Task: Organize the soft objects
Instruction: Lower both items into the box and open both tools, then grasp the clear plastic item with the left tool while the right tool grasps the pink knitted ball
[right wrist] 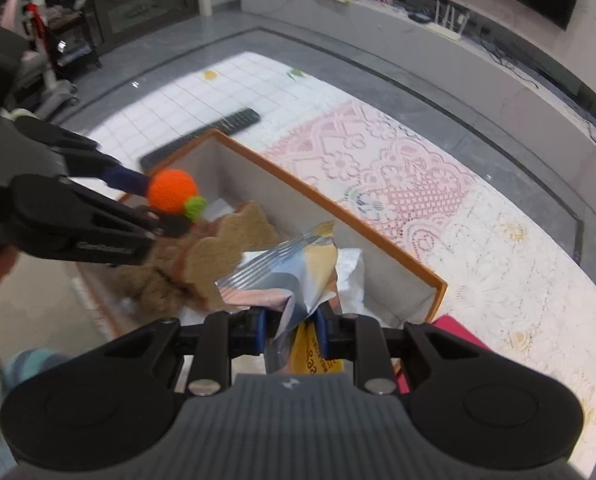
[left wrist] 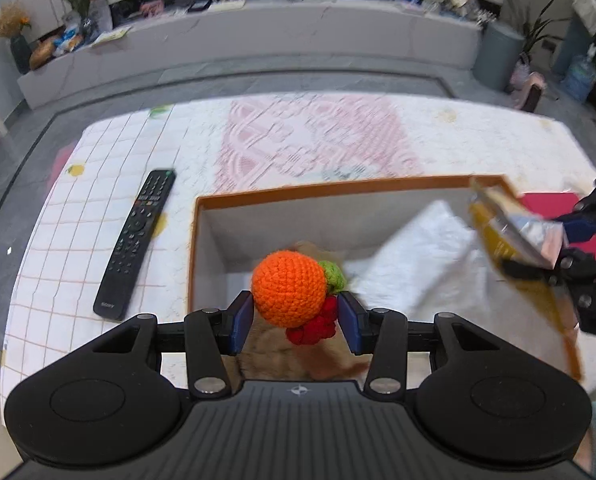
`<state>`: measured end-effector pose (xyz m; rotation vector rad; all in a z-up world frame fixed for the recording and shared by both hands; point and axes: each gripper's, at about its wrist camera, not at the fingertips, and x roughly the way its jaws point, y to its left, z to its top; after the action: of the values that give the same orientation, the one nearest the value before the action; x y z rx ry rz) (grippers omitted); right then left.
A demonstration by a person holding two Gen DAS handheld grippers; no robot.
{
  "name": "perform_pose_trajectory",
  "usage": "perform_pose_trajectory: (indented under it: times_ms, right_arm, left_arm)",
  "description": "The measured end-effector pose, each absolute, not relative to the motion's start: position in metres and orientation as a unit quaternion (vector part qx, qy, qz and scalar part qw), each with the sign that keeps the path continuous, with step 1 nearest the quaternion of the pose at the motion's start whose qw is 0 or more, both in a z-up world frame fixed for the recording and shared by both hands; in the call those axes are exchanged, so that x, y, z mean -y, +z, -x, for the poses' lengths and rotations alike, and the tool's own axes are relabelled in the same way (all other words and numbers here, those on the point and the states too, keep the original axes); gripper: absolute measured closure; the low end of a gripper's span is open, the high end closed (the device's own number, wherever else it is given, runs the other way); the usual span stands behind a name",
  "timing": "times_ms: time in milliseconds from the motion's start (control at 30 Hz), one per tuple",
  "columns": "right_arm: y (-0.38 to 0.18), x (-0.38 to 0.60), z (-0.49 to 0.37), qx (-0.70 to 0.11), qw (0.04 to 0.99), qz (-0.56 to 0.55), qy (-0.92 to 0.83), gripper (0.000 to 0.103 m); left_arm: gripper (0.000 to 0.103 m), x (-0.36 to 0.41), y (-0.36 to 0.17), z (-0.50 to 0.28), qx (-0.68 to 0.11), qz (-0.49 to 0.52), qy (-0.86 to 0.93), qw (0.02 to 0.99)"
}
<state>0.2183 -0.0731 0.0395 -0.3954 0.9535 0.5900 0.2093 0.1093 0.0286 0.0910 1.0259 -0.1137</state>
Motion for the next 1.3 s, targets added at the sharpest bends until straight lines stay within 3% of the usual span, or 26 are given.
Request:
perform_pose_trajectory:
  times_ms: [333, 500, 700, 900, 1167, 1300]
  right_arm:
    - [-0.012, 0.056, -0.265, -0.475, 0.825, 0.208, 0.226, 0.081]
    - [-0.027, 0.056, -0.267, -0.484, 0.820, 0.206, 0.225, 0.078]
    - [-0.025, 0.063, -0.264, -0.488, 0.820, 0.194, 0.228, 0.066]
    - [-0.011, 0.067, -0.251, -0.484, 0.820, 0.193, 0.236, 0.049]
    - [0.011, 0.082, -0.229, -0.475, 0.828, 0.167, 0.247, 0.048]
    - [0.019, 0.098, -0.210, -0.459, 0.836, 0.167, 0.251, 0.048]
  left_arm:
    - [0.051, -0.116, -0.019, -0.242, -0.519, -0.063, -0.021, 0.852]
    - [0.043, -0.114, -0.021, -0.245, -0.509, -0.082, -0.013, 0.857]
    - [0.030, -0.114, -0.017, -0.242, -0.497, -0.087, -0.017, 0.863]
    - [0.023, -0.111, -0.008, -0.239, -0.497, -0.081, -0.014, 0.864]
    - [0.023, -0.107, 0.018, -0.214, -0.460, -0.105, -0.017, 0.882]
    - [0.032, -0.100, 0.032, -0.196, -0.446, -0.104, -0.032, 0.888]
